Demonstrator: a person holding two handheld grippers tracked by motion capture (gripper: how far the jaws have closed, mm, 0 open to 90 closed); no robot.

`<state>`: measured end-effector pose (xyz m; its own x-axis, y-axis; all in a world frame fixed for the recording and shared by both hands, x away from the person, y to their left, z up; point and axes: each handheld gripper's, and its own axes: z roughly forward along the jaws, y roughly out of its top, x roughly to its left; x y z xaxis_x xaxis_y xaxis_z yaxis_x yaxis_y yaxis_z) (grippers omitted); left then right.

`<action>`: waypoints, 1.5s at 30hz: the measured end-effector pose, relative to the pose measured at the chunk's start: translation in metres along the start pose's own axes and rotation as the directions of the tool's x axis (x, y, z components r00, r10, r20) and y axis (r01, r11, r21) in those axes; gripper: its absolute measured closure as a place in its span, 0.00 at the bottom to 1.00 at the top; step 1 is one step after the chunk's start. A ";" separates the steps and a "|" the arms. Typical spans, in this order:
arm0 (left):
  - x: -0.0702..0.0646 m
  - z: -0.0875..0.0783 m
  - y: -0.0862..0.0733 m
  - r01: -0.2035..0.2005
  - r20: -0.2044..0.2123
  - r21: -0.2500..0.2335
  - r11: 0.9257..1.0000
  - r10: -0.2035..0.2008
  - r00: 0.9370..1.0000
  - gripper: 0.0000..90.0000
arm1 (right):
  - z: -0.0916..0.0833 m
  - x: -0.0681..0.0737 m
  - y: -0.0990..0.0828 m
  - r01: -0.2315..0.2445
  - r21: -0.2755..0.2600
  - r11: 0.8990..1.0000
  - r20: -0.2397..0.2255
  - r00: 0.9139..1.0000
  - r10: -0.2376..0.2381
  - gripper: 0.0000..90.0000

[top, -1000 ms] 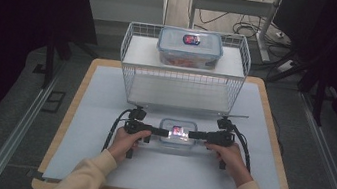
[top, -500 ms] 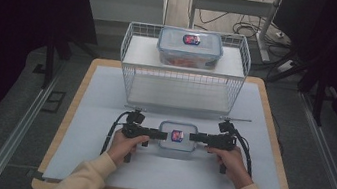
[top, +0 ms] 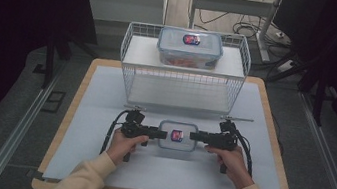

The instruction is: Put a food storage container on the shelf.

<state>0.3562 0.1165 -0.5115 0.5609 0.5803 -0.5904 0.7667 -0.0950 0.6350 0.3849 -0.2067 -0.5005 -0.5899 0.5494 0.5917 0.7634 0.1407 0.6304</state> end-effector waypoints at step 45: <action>-0.085 -0.080 0.118 -0.250 -0.076 -0.178 0.952 0.240 0.968 0.56 | -0.075 0.091 0.115 0.259 -0.195 0.946 0.044 0.966 -0.256 0.59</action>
<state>0.3738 0.1212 -0.3467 0.7031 0.6003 -0.3812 0.5338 -0.0915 0.8406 0.3996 -0.2021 -0.3364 -0.7531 0.5312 0.3881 0.5178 0.1147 0.8478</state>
